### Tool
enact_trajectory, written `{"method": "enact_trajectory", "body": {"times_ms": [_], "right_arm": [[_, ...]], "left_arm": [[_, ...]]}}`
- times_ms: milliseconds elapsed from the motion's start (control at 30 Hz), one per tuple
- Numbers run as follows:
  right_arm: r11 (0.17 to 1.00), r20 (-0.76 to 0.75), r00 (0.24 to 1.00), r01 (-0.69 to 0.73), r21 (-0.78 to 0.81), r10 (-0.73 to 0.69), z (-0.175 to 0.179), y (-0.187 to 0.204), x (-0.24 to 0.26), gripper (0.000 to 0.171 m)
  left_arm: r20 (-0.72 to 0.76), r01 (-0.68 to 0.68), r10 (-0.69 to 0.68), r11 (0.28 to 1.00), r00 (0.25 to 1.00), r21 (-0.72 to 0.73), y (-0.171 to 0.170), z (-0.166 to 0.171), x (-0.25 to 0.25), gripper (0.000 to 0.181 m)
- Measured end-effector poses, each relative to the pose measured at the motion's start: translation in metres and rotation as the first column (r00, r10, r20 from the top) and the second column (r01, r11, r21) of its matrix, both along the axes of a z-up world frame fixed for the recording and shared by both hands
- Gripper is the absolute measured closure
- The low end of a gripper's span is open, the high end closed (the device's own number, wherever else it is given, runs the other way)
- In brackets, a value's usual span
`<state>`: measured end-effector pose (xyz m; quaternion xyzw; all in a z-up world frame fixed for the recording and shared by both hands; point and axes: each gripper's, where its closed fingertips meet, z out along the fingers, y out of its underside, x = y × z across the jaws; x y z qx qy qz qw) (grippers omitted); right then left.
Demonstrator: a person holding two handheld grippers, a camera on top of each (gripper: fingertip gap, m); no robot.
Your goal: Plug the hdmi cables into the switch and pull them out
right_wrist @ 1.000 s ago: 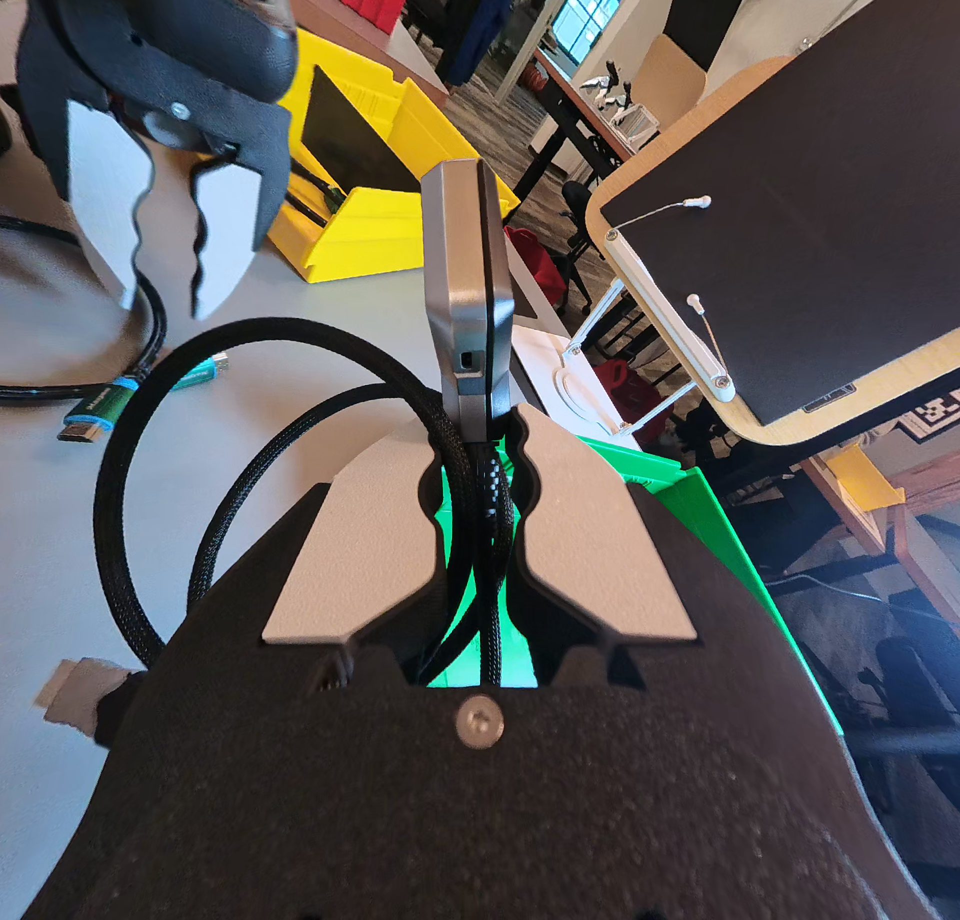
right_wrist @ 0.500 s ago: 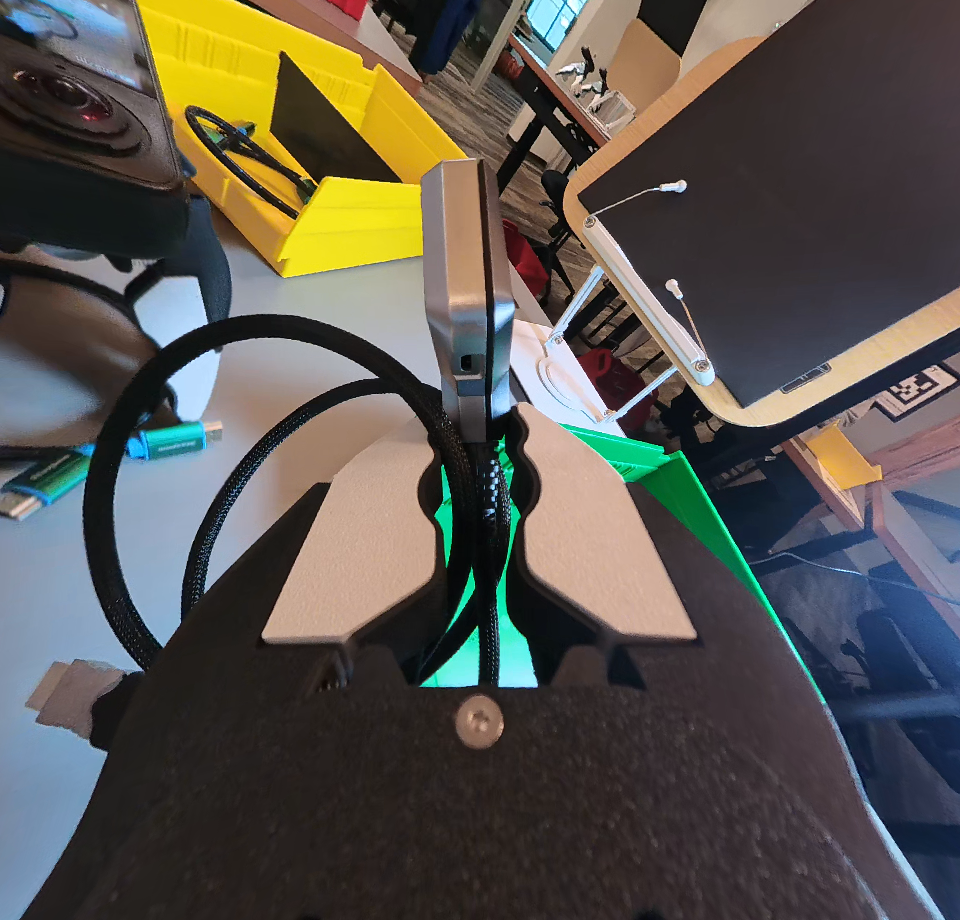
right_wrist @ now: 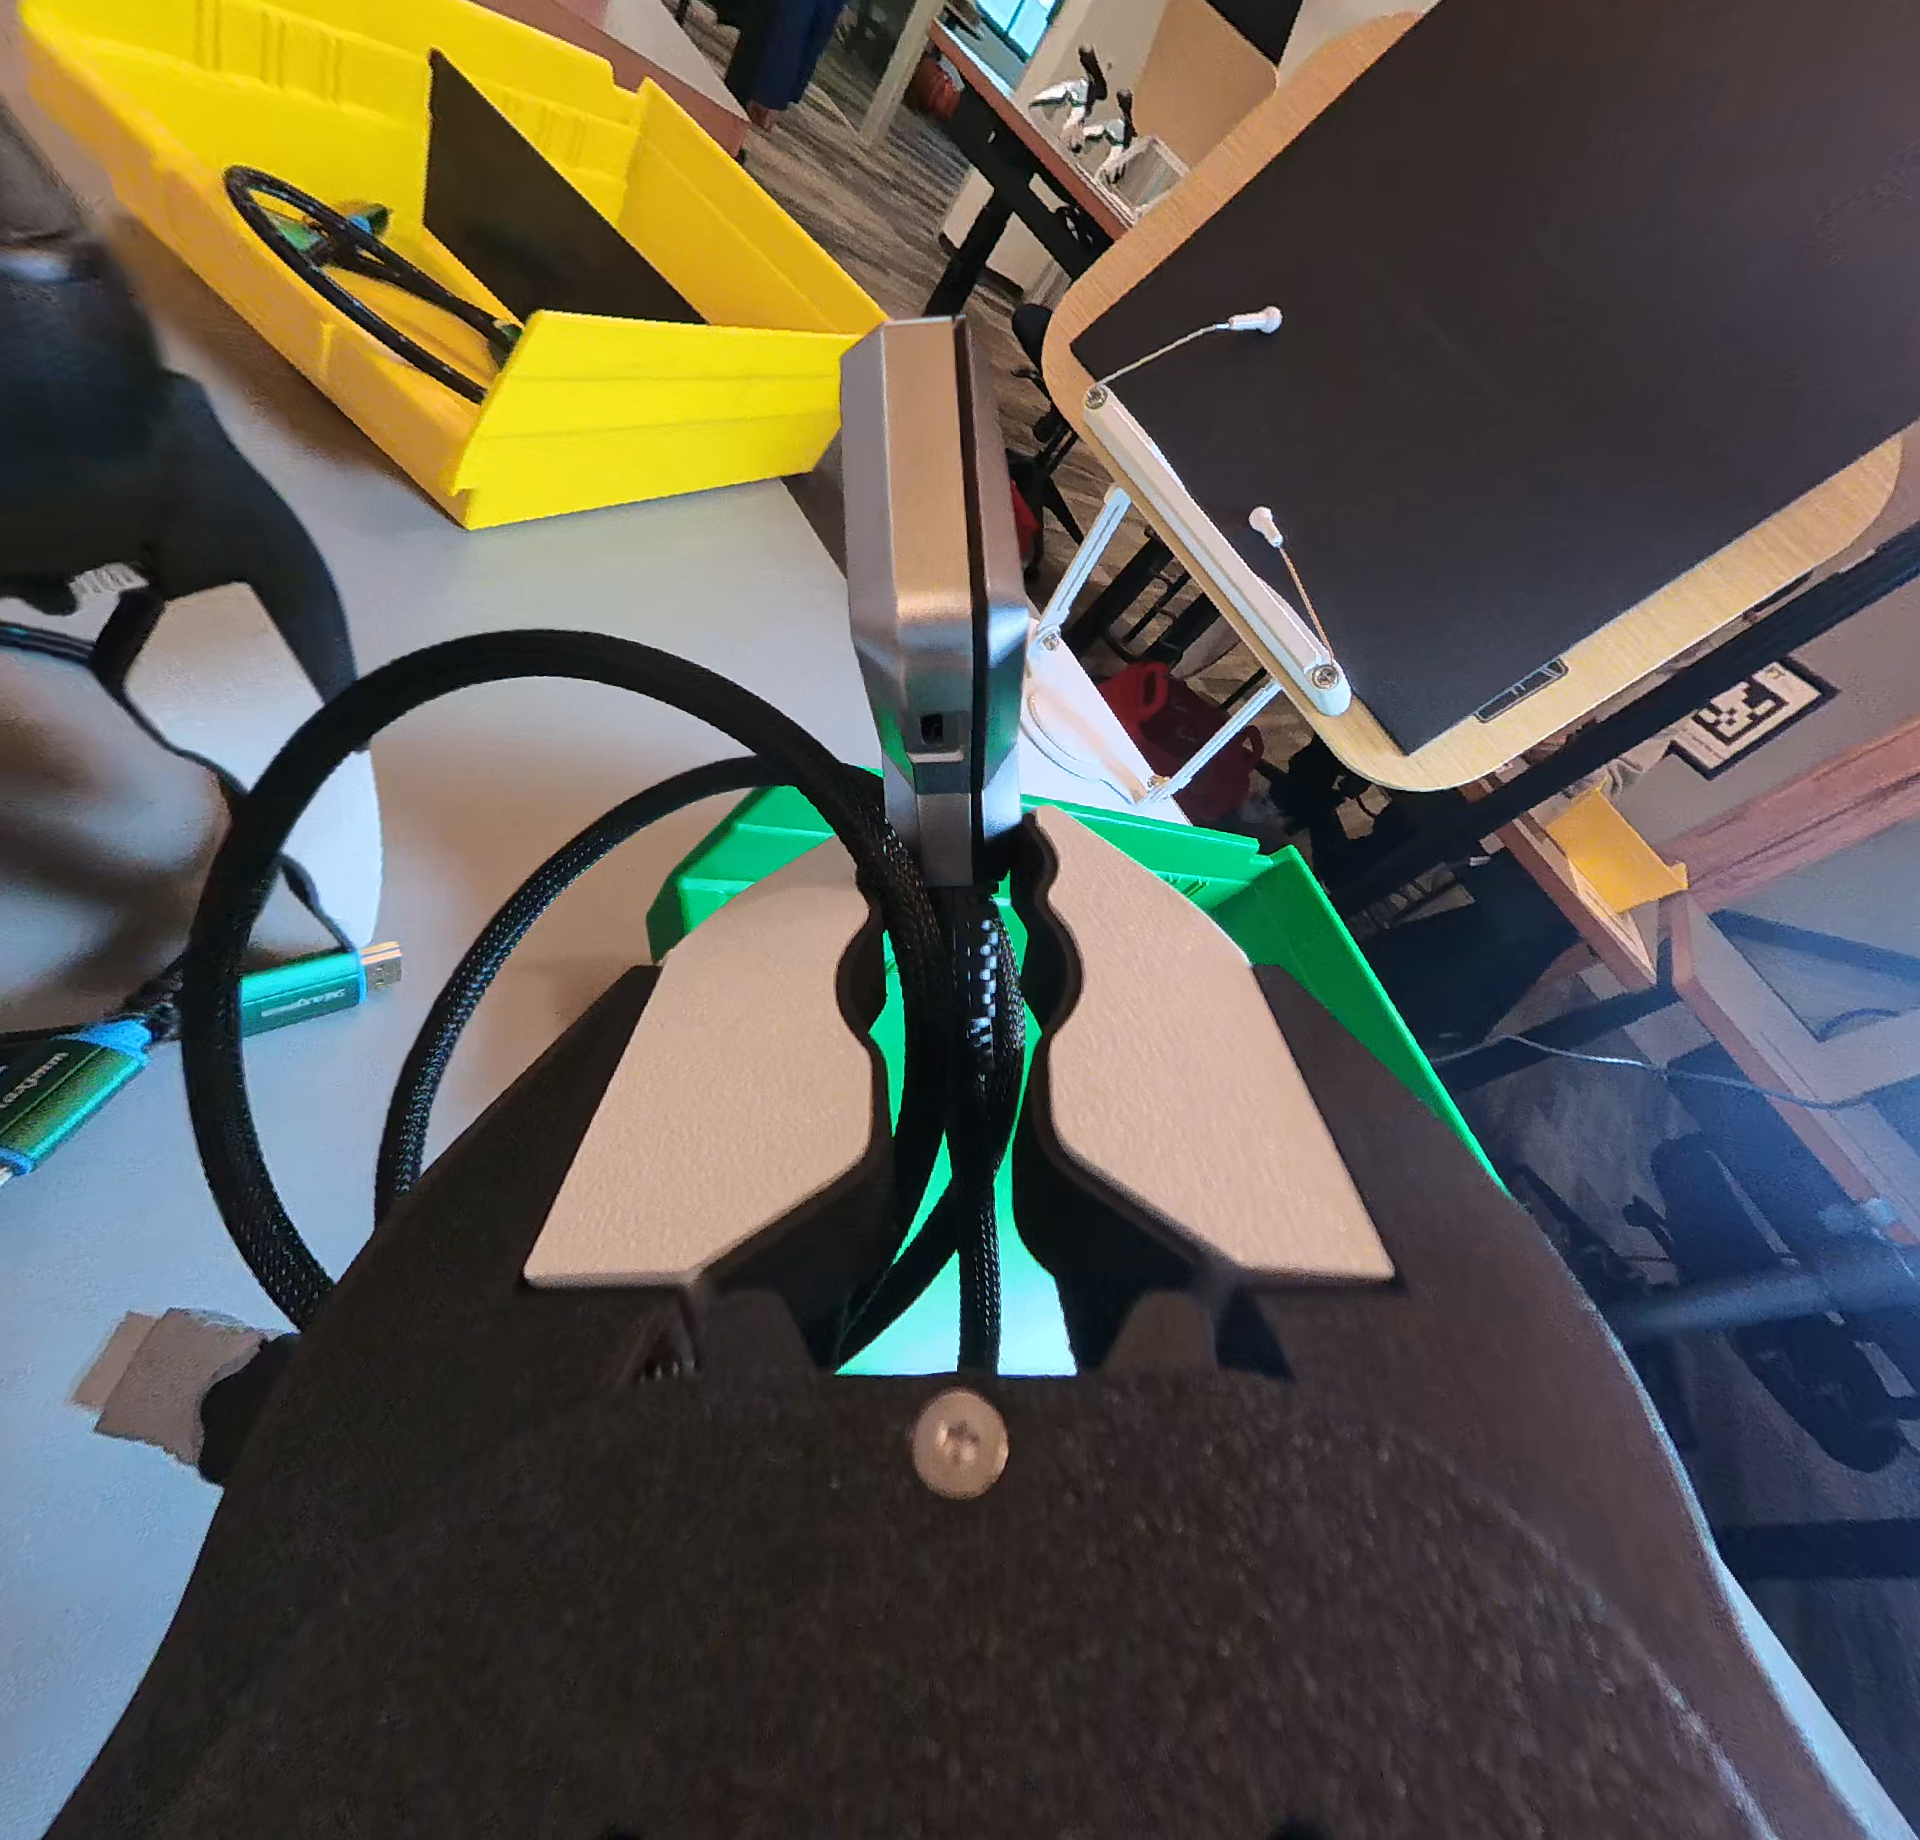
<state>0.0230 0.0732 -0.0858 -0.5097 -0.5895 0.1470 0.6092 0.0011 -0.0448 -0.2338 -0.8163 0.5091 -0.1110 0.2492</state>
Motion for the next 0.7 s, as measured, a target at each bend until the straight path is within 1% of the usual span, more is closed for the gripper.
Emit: {"method": "enact_trajectory", "body": {"times_ms": [33, 100, 167, 233, 300, 367, 433, 467, 500, 567, 700], "right_arm": [[1.000, -0.002, 1.000, 0.005, -0.001, -0.005, 0.000, 0.001, 0.001, 0.149], [1.000, -0.007, 1.000, 0.009, -0.006, -0.009, 0.000, 0.002, 0.001, 0.149], [1.000, -0.010, 1.000, 0.010, -0.012, -0.011, 0.000, 0.003, 0.002, 0.149], [1.000, -0.012, 1.000, 0.012, -0.012, -0.013, 0.000, 0.004, 0.002, 0.149], [1.000, -0.013, 1.000, 0.012, -0.012, -0.013, 0.000, 0.004, 0.002, 0.149], [1.000, -0.015, 1.000, 0.011, -0.013, -0.011, 0.000, 0.004, 0.002, 0.149], [1.000, -0.016, 1.000, 0.010, -0.014, -0.010, 0.000, 0.004, 0.003, 0.149], [1.000, -0.018, 1.000, 0.008, -0.015, -0.009, 0.001, 0.004, 0.002, 0.149], [1.000, -0.021, 1.000, 0.005, -0.017, -0.006, 0.001, 0.003, 0.002, 0.149], [1.000, -0.023, 1.000, -0.001, -0.023, 0.001, 0.000, 0.002, 0.001, 0.149], [1.000, -0.013, 1.000, -0.008, -0.019, 0.007, -0.003, 0.001, -0.001, 0.149]], "left_arm": [[-0.029, 0.001, -0.001, 1.000, 1.000, 0.023, 0.001, -0.001, -0.001, 0.095], [-0.098, 0.004, 0.004, 0.996, 0.995, 0.084, 0.007, -0.005, -0.006, 0.095], [-0.093, 0.015, -0.005, 0.994, 0.996, 0.109, 0.011, -0.004, -0.006, 0.104], [-0.098, 0.051, -0.036, 0.988, 0.995, 0.146, 0.015, -0.003, -0.010, 0.123], [-0.102, 0.136, -0.121, 0.980, 0.987, 0.148, 0.010, -0.004, -0.013, 0.142], [-0.115, 0.242, -0.227, 0.959, 0.967, 0.150, 0.003, -0.004, -0.018, 0.144], [-0.159, 0.338, -0.319, 0.934, 0.934, 0.114, -0.007, -0.004, -0.032, 0.145], [-0.170, 0.406, -0.386, 0.908, 0.907, 0.100, -0.014, -0.003, -0.039, 0.145], [-0.151, 0.458, -0.443, 0.884, 0.884, 0.092, -0.023, -0.002, -0.045, 0.145], [-0.104, 0.450, -0.443, 0.891, 0.890, 0.059, -0.027, 0.001, -0.058, 0.145], [-0.047, 0.375, -0.375, 0.927, 0.926, 0.001, -0.025, 0.008, -0.079, 0.143]]}}
